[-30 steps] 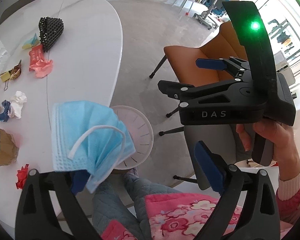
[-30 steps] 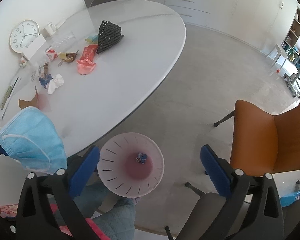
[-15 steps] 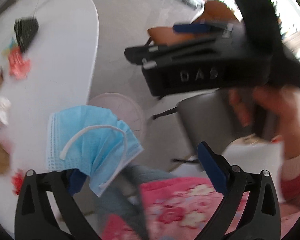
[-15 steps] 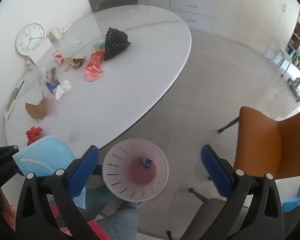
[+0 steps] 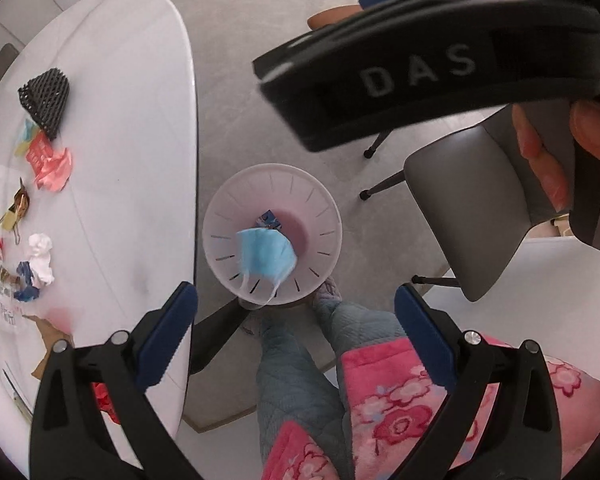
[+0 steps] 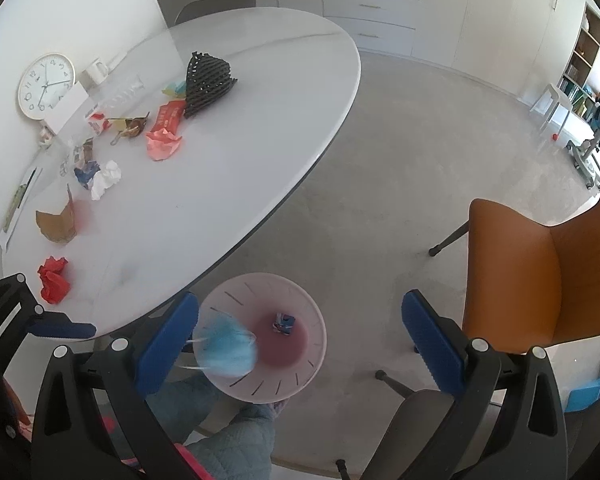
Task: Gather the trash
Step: 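Carry the mask and wrapper to the white wastebasket and release both, then move both tools back over the table toward the cardboard and white tissue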
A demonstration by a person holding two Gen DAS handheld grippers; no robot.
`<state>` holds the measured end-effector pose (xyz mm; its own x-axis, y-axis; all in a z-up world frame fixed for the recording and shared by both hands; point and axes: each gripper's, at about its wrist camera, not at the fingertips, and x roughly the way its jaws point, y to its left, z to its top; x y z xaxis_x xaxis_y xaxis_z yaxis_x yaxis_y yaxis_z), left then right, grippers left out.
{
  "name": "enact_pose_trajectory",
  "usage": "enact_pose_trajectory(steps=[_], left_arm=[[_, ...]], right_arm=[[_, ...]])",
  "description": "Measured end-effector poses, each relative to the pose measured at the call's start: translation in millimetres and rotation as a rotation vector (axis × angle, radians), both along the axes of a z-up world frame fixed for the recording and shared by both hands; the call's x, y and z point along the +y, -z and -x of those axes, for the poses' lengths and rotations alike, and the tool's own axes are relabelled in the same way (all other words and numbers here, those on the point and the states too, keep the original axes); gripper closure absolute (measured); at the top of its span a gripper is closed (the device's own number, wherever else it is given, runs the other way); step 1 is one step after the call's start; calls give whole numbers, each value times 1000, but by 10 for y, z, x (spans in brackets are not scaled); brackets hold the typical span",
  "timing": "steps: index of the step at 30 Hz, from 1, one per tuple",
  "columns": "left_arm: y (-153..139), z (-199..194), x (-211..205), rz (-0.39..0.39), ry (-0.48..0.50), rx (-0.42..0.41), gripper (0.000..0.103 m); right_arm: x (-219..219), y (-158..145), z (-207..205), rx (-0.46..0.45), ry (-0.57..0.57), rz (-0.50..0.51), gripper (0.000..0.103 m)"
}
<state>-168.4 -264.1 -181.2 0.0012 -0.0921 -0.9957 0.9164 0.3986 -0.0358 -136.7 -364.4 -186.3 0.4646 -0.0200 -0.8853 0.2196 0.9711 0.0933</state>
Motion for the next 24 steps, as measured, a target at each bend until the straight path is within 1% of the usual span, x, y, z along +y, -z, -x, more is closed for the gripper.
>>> enact_pose_trajectory(steps=[4, 7, 9, 12, 15, 16, 17, 18, 19, 21, 24], left_arm=[[-4, 44, -35, 4, 23, -4, 9], [-35, 66, 3, 17, 9, 0, 9], [-92, 21, 41, 54, -25, 14, 9], [-261, -102, 206, 149, -113, 12, 9], [-423, -287, 525, 218, -245, -3, 9], [-447, -339, 616, 226, -282, -9, 8], [-479, -437, 788, 230, -350, -28, 8], [-494, -509, 913, 226, -402, -47, 8], [-507, -622, 1103, 218, -478, -78, 8], [-508, -796, 1397, 198, -598, -119, 8], [-419, -1148, 1880, 158, -802, -135, 8]], right_arm=[[-37, -8, 5, -6, 3, -3, 2], [-35, -15, -5, -7, 1, -7, 2], [-25, -28, -16, -6, -6, -8, 2], [73, -98, -52, -11, -40, -9, 2], [235, -177, -139, -18, -97, -26, 2], [325, -204, -196, -20, -127, -33, 2], [384, -215, -241, -21, -146, -37, 2], [464, -224, -298, -21, -169, -42, 2], [577, -230, -387, -21, -201, -49, 2], [756, -222, -541, -20, -245, -62, 2], [1065, -199, -830, -21, -311, -75, 2]])
